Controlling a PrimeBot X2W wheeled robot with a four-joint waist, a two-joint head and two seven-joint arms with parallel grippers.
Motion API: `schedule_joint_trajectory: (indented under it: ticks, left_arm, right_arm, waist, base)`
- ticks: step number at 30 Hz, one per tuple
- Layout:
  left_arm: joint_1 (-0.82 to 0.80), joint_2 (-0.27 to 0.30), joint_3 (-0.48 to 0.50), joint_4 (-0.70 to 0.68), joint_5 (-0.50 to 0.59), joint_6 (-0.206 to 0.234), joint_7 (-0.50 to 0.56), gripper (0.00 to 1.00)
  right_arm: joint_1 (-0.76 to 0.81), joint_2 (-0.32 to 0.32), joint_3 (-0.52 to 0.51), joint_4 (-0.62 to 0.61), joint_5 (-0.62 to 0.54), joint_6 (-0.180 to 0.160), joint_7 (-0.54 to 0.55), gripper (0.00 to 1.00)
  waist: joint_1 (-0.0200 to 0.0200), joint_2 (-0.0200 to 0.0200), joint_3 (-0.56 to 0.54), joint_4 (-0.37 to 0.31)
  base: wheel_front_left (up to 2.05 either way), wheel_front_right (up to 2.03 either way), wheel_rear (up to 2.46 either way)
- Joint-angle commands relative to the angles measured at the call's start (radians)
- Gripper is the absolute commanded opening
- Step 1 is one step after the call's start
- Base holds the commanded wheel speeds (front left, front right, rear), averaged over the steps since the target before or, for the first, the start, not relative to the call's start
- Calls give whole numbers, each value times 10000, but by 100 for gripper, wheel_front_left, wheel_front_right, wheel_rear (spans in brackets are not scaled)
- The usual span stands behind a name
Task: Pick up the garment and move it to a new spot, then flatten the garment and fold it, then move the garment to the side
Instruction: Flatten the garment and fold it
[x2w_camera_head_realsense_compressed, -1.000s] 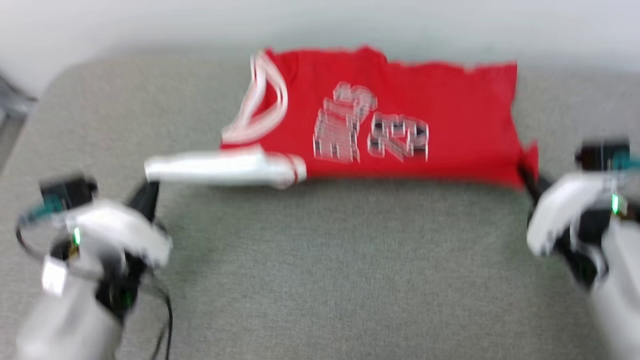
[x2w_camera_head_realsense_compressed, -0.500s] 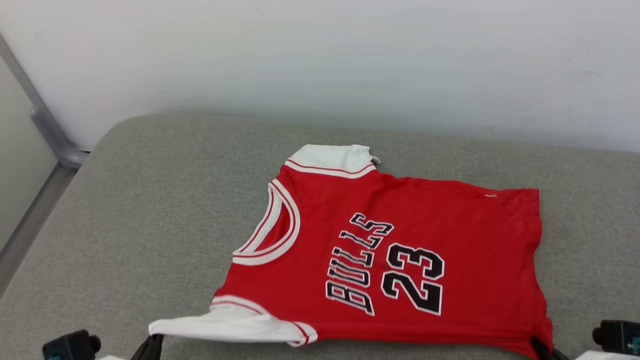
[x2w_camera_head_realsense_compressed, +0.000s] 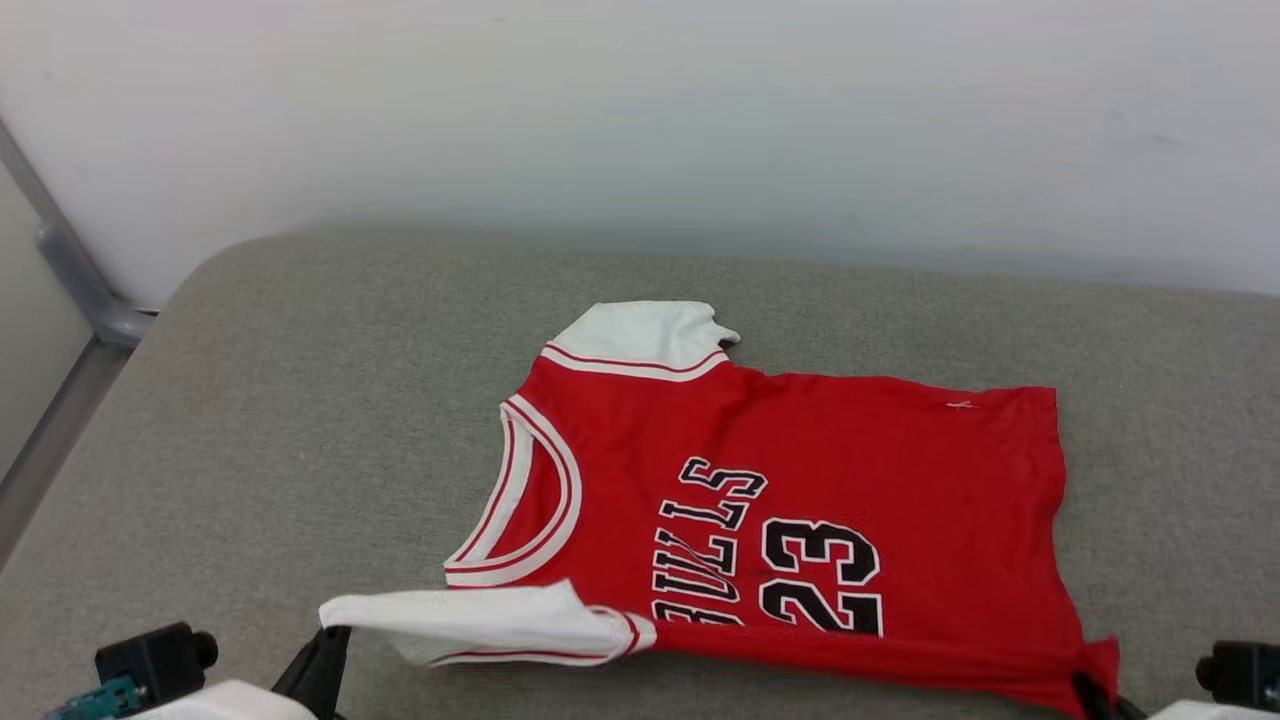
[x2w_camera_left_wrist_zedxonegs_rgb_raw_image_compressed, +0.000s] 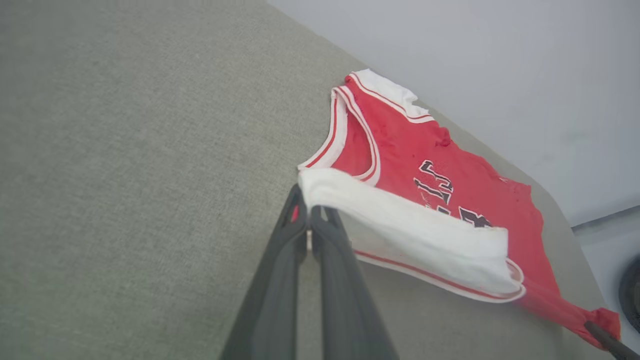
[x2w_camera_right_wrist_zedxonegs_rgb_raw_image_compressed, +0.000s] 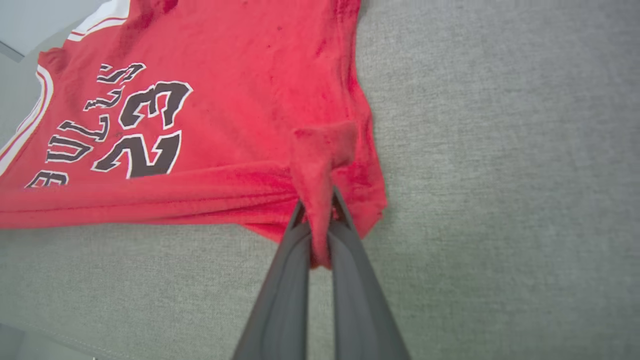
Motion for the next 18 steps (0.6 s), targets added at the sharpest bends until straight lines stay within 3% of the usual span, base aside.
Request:
schedule_joint_trajectory:
  ticks: [1, 6, 16, 17, 18]
  left_arm:
    - [-455, -43, -39, 222, 127, -122, 36, 0]
    - [-2255, -578, -474, 1541, 390, -916, 186, 0]
    - [-4080, -1473, -1064, 3933, 497, -2035, 388, 0]
    - [-4217, -1558, -1136, 4147, 493, -2158, 424, 0]
    - [-4324, -1635, -1205, 4393, 485, -2266, 484, 0]
  right_arm:
    - [-413, 159, -173, -149, -247, -27, 112, 0]
    - [-1719, 403, 361, -213, -1343, -22, 643, 0]
    - [-3222, 192, 881, 990, -1933, -22, 348, 0]
    - [-3276, 214, 776, 1212, -1975, -22, 300, 2]
    - [-3303, 249, 758, 1421, -1990, -22, 266, 12]
  waist:
    - [1, -1, 122, -151]
    - [1, -1, 1015, -501]
    - [1, -1, 2163, -655]
    - [1, -1, 2215, -651]
    - [1, -1, 2246, -643]
  base:
    - [0, 0, 0]
    - [0, 0, 0]
    - [0, 0, 0]
    - [0, 0, 0]
    - [0, 0, 0]
